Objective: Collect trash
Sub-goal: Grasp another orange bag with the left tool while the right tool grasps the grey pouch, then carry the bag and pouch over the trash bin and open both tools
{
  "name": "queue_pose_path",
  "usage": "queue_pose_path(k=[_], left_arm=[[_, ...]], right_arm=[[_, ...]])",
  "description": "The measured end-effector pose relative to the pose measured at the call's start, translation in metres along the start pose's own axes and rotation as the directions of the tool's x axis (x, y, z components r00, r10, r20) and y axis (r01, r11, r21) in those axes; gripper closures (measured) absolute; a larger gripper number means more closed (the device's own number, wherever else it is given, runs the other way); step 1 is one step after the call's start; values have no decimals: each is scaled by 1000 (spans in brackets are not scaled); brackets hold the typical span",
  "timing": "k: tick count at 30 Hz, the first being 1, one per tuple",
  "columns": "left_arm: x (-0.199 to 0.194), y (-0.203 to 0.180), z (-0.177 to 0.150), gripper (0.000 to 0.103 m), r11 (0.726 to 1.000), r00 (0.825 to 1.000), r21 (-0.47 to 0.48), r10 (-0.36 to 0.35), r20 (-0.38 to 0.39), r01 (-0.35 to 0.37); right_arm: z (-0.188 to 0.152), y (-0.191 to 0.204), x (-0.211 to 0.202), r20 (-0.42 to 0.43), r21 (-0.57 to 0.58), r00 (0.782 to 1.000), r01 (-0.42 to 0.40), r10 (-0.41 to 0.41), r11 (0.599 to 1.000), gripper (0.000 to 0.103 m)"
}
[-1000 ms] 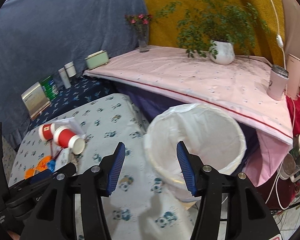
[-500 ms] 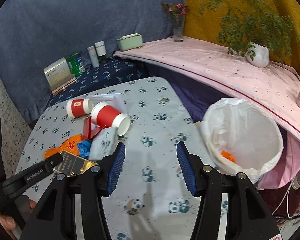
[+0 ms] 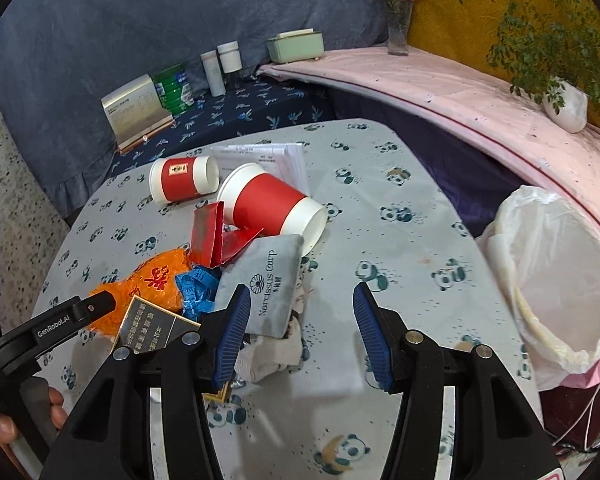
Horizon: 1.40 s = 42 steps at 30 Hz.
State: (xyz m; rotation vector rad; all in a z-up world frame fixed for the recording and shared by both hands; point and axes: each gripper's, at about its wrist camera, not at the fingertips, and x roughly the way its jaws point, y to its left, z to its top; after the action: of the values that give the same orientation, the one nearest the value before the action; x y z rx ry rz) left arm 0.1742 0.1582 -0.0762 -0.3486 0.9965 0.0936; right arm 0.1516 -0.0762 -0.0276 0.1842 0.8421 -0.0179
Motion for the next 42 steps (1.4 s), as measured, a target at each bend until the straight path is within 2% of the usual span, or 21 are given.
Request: queue_pose_path(k=[5,7,9,11,13,17,23,31,36,42], left_arm=[[21,0,4,33,1000,999,9,-15,-43,16],[28,0,5,46,1000,998,12,-28,-61,29],[31,-1,6,57,999,997,21,-31,-68,32],[31,-2,7,73,998,996,24,-49,-68,51],[31,-2,7,88,997,993,20,-78,-84,80],[21,-7,8,91,997,997,39,-63,-49,65],[-12,-11,14,91,996,997,49,-71,28,69],[-69,-32,18,92,989,983,87,-128,129,117],[-96,-61,9,92,978,973,140,-175,154,154],[-110,-102,-10,92,958,965,218,-219,142,185]], right_arm=[[-1,6,27,-48,2,999,-8,8,1000,51],[-2,8,35,-60,2,998,-8,8,1000,53],[-2,9,40,-69,1,997,-17,17,1000,60],[-2,10,43,-82,-4,996,-31,30,1000,79],[-2,14,43,-85,-17,996,-40,39,999,87],[-2,20,32,-63,-43,997,-53,50,998,96],[6,17,-2,9,-34,997,-81,82,996,98],[18,3,-56,118,-11,989,-94,94,996,98],[18,-11,-83,165,3,983,-87,86,996,98],[13,-38,-106,197,35,979,-62,54,997,98]])
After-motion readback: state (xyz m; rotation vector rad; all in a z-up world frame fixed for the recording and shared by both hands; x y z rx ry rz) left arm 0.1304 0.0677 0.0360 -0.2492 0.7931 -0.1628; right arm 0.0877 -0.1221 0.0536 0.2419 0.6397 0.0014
